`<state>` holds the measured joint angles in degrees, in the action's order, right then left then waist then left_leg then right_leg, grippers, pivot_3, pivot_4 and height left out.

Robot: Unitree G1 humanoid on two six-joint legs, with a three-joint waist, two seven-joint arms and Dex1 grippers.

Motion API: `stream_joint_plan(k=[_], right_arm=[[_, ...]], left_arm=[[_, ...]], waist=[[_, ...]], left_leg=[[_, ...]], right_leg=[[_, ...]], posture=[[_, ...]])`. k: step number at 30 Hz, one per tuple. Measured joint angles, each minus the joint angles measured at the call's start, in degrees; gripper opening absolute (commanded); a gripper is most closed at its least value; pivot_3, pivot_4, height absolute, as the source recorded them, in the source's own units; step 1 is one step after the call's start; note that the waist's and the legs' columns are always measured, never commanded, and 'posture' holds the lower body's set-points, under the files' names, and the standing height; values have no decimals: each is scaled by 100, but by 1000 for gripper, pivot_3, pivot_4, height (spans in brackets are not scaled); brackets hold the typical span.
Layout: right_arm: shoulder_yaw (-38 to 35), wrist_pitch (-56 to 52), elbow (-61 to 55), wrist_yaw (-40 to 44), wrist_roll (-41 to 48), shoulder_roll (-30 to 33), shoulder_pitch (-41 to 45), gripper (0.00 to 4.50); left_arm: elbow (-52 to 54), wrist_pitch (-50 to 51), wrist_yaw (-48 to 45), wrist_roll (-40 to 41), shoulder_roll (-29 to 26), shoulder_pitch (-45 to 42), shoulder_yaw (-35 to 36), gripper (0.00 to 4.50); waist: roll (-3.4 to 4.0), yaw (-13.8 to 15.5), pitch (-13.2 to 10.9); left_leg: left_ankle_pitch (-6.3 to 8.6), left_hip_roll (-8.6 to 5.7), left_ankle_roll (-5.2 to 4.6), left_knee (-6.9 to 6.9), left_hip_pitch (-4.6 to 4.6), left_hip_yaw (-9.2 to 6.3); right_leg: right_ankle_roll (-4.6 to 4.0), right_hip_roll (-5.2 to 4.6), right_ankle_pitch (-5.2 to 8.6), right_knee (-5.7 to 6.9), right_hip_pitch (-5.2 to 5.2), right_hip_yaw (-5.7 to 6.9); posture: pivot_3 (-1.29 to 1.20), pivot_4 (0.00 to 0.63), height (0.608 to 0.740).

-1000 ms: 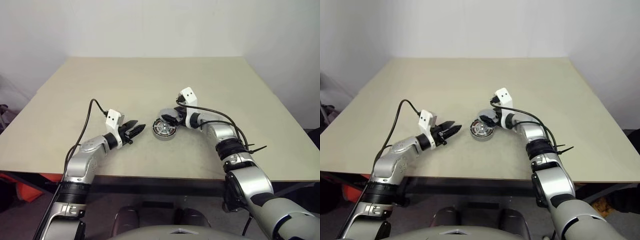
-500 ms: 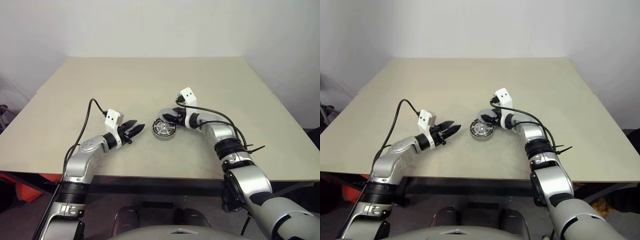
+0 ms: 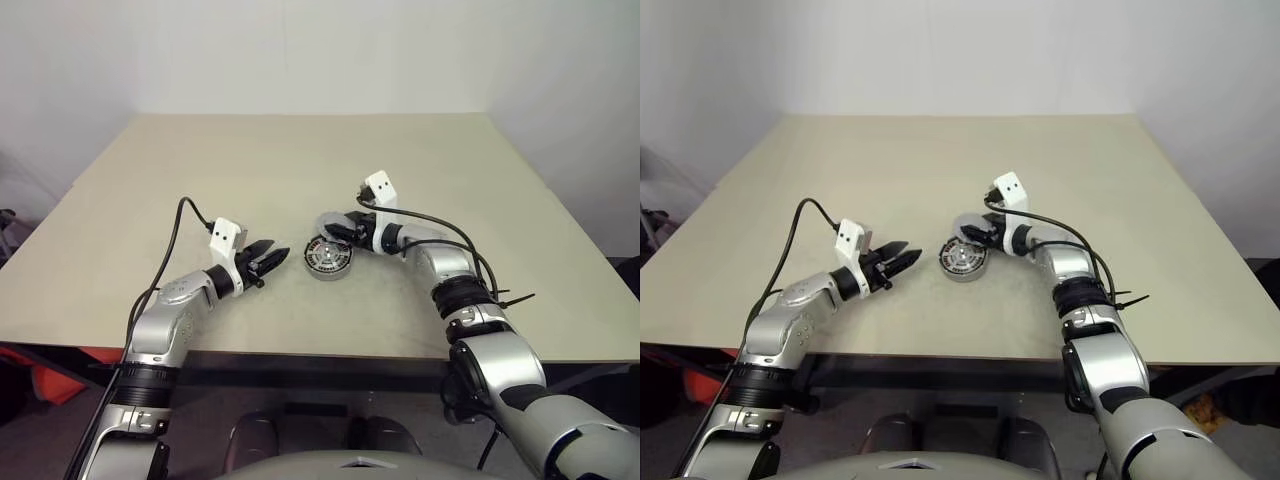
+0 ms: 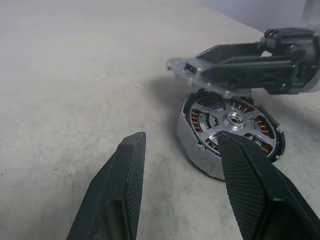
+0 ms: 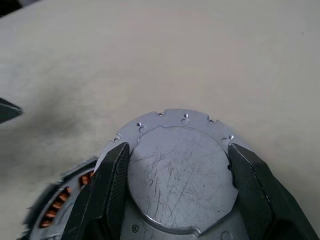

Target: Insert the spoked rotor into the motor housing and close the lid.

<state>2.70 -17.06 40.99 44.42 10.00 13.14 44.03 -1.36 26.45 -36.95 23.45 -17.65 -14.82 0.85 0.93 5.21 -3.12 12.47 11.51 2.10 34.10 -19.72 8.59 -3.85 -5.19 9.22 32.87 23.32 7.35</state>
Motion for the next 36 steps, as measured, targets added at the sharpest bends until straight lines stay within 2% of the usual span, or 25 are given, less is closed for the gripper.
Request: stream_joint_plan(k=[22, 36], right_arm=[[464, 550, -1189, 1655, 19, 519, -980, 3020], [720, 880, -1243, 1875, -204, 659, -1090, 3020]], left_arm=[[18, 2, -7, 0, -93, 31, 1, 2400], [19, 2, -6, 0, -132, 32, 1, 2400]], waist=[[-1, 21, -1], [-1, 20, -1]], left_leg=[[0, 0, -2, 4, -4, -1], [1, 0, -3, 5, -4, -1]], right_leg=[[1, 0, 1, -1, -1, 0], [1, 0, 1, -1, -2, 0]], posture=[[0, 0, 740], [0, 0, 740]])
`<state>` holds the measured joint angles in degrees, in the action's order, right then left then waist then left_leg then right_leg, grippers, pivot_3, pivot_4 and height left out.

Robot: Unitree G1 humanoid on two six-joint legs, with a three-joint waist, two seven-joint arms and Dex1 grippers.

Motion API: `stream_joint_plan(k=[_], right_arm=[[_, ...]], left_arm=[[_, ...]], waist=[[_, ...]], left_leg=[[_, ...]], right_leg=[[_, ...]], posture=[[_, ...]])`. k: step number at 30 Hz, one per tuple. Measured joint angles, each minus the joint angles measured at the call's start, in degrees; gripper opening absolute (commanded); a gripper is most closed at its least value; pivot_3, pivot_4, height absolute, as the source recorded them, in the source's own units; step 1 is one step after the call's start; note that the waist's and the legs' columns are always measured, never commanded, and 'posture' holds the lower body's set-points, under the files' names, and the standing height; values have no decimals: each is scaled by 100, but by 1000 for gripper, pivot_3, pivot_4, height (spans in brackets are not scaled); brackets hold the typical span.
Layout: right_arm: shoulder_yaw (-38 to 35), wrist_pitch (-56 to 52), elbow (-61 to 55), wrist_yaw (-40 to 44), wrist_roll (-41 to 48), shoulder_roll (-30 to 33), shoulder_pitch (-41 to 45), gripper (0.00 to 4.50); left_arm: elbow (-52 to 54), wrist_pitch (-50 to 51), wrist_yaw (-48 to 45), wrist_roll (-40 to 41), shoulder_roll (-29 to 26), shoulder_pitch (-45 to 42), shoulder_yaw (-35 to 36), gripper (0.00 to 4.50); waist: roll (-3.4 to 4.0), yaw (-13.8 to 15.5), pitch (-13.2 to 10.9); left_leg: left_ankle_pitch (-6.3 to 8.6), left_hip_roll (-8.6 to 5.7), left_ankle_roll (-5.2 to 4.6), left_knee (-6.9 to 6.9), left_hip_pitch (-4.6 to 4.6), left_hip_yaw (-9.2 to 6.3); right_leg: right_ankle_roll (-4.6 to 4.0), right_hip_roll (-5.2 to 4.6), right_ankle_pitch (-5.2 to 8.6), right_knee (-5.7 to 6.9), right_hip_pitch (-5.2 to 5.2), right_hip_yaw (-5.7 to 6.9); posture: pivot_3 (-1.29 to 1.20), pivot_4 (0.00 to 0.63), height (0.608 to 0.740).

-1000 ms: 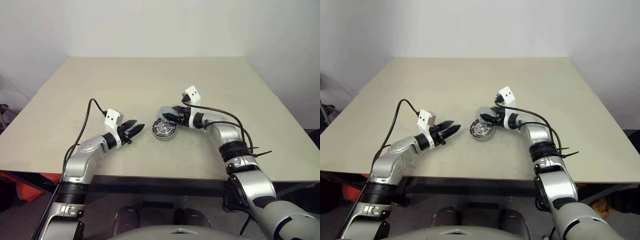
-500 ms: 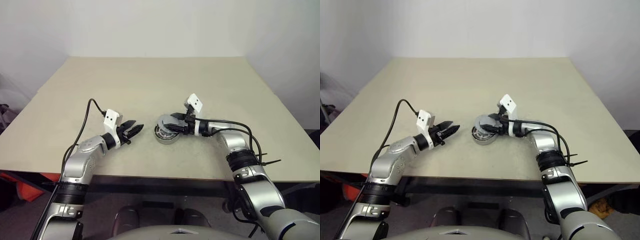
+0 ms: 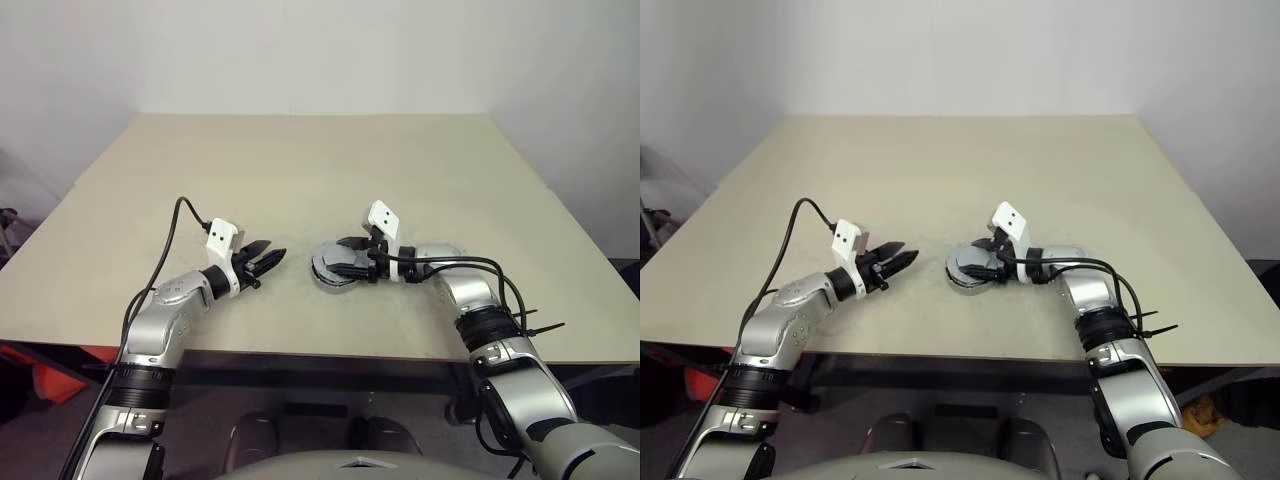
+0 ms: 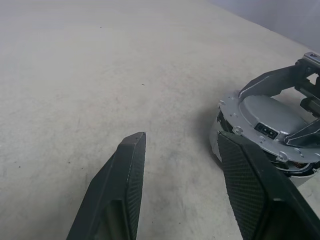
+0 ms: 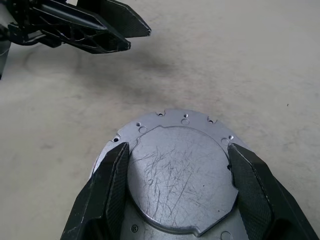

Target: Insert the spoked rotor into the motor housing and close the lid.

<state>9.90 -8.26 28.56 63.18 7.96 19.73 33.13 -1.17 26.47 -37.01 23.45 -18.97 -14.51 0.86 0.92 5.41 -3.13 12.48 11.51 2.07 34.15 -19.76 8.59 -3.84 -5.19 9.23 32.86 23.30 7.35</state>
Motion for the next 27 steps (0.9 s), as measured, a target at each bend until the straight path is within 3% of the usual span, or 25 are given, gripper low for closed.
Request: stream_joint_plan(k=[27], right_arm=[[234, 325, 21, -55, -152, 67, -15, 3020]], left_arm=[[50, 1, 4, 0, -18, 30, 0, 2400]], waist=[[-1, -4, 1]], left_leg=[[1, 0, -2, 3, 14, 0]], right_leg=[[0, 0, 0, -1, -16, 0]], posture=[[0, 0, 740]])
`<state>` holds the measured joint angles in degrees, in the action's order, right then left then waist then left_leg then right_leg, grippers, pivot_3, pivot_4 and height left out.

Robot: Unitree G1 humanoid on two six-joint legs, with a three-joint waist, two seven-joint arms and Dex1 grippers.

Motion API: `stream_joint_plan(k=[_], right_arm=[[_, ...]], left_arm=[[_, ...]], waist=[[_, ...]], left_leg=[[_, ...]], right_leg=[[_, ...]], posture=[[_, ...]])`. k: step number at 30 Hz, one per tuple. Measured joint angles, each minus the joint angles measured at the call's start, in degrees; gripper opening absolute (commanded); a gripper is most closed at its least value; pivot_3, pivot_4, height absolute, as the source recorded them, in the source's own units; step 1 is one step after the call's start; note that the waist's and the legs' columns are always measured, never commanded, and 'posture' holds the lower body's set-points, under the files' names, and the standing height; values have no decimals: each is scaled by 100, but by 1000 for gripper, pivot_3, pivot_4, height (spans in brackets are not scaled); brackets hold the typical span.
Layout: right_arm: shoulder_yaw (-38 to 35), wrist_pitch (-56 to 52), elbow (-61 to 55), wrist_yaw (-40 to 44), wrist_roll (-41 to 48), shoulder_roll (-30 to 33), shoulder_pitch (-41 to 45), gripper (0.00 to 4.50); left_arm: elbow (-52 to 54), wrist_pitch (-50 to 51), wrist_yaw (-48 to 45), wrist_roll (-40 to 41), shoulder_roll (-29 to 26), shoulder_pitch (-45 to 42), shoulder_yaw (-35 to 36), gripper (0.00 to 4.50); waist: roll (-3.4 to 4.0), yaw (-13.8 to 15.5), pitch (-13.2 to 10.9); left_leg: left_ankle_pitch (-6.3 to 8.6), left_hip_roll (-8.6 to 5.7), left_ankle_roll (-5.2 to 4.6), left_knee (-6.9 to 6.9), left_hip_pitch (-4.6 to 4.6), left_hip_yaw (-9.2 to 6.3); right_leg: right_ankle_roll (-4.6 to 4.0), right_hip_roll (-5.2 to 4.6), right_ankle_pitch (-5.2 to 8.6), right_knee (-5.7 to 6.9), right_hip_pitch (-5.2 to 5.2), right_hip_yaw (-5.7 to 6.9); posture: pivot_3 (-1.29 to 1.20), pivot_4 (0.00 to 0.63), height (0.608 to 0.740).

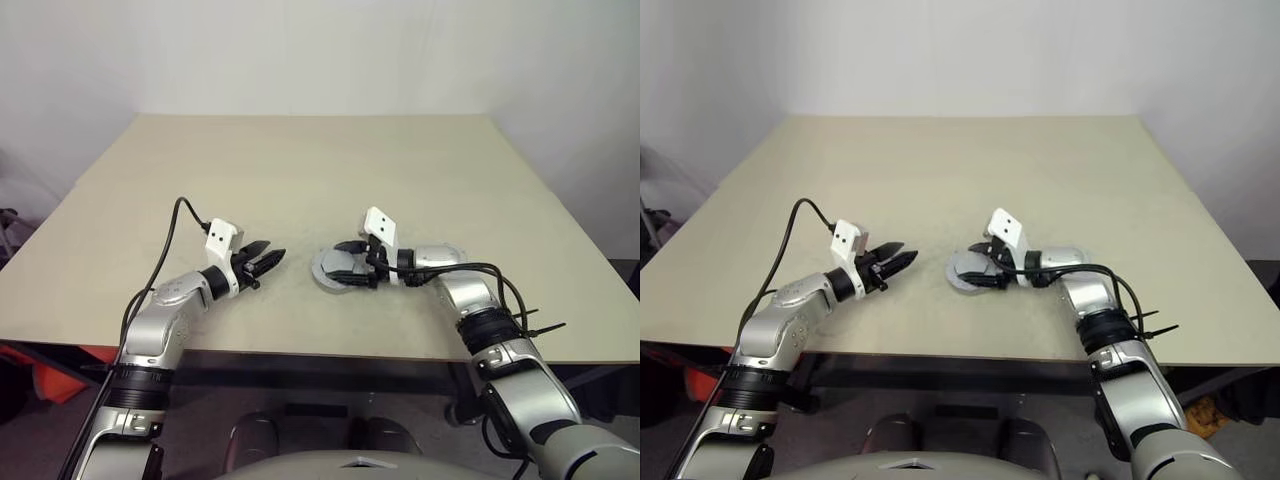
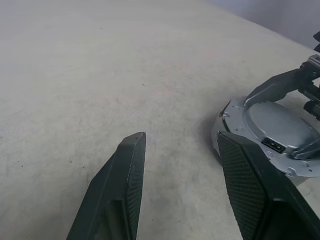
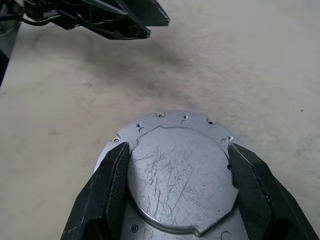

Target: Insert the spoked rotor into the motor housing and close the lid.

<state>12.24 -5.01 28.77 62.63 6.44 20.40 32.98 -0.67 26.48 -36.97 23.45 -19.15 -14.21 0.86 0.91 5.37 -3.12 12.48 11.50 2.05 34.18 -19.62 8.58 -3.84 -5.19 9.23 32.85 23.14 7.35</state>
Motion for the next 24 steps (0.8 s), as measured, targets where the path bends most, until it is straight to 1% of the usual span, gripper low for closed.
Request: stream_joint_plan(k=[15, 20, 24], right_arm=[[22, 27, 73, -74, -40, -12, 31, 3020], [87, 50, 230, -100, -102, -12, 125, 3020], [94, 10, 228, -48, -104, 30, 126, 3020]], left_arm=[[3, 1, 2, -2, 0, 2, -1, 2400], [5, 1, 25, -2, 0, 2, 0, 2400], [8, 2, 38, -2, -1, 8, 0, 2400]], waist=[[-1, -3, 1], [-2, -7, 1], [-2, -3, 1]], left_leg=[[0, 0, 0, 1, 10, 0], [-1, -1, 1, 2, 53, 0], [-1, -1, 1, 5, 59, -2]], right_leg=[[0, 0, 0, 0, -12, 0], [2, 0, 1, -5, -51, 2], [4, -2, 2, -16, -69, 5]], posture=[[0, 0, 740], [0, 0, 740], [0, 0, 740]])
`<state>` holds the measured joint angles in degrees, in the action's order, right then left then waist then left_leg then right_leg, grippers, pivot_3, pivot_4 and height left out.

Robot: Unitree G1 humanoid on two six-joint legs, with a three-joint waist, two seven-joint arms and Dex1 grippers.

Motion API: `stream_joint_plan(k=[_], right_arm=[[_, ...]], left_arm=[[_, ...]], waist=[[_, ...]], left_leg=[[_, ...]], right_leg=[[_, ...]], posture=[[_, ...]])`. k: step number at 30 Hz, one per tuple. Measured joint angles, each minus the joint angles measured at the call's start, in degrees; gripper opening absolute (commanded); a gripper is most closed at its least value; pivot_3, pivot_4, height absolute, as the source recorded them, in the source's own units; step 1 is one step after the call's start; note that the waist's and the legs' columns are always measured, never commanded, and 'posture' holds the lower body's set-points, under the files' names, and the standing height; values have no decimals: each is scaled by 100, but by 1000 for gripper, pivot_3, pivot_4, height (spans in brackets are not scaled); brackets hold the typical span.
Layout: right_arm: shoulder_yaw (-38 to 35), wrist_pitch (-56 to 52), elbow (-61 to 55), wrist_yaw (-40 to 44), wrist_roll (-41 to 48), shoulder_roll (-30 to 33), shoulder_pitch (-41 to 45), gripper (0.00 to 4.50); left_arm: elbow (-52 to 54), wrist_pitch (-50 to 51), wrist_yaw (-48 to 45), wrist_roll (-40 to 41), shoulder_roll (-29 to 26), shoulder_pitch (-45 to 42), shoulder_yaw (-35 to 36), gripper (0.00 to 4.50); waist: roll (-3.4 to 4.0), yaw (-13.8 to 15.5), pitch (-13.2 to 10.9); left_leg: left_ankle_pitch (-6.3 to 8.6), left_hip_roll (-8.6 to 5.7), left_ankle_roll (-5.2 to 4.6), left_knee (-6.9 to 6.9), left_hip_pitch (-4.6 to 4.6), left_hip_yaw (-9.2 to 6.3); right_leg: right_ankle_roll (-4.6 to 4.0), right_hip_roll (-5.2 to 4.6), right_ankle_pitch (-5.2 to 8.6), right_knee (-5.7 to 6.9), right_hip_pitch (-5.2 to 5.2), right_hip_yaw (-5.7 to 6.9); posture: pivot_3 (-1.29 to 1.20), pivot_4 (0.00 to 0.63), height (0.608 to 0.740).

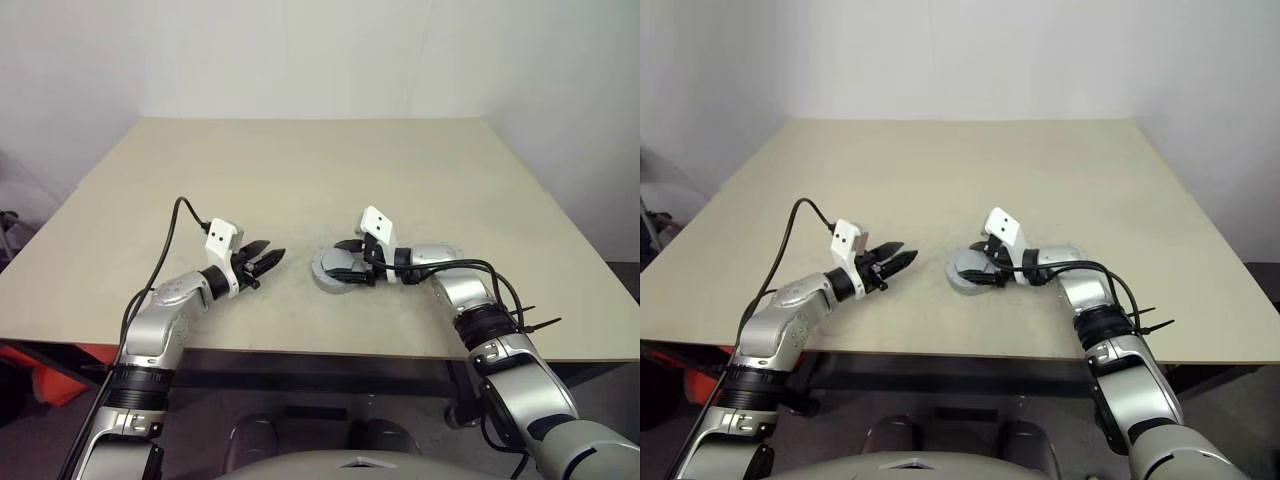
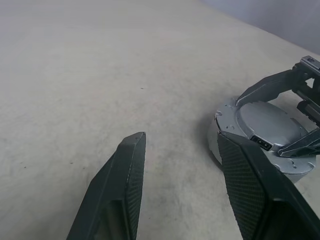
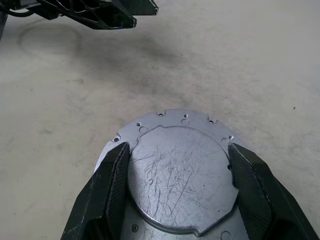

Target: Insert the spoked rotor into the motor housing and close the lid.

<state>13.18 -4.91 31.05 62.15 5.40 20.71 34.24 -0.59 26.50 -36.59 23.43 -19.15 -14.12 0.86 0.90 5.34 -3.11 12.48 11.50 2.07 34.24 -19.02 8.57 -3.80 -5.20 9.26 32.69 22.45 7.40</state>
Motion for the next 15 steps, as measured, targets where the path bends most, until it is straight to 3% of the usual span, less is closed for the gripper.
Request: stream_joint_plan(k=[15], right_arm=[[147, -286, -119, 17, -9, 130, 36, 3020]], left_arm=[[89, 246, 128, 58, 234, -25, -35, 2400]], waist=[[-8, 12, 8]], left_leg=[[6, -4, -9, 0, 3, -4]], right_leg=[[3, -3, 2, -7, -19, 3]], posture=[[0, 0, 740]])
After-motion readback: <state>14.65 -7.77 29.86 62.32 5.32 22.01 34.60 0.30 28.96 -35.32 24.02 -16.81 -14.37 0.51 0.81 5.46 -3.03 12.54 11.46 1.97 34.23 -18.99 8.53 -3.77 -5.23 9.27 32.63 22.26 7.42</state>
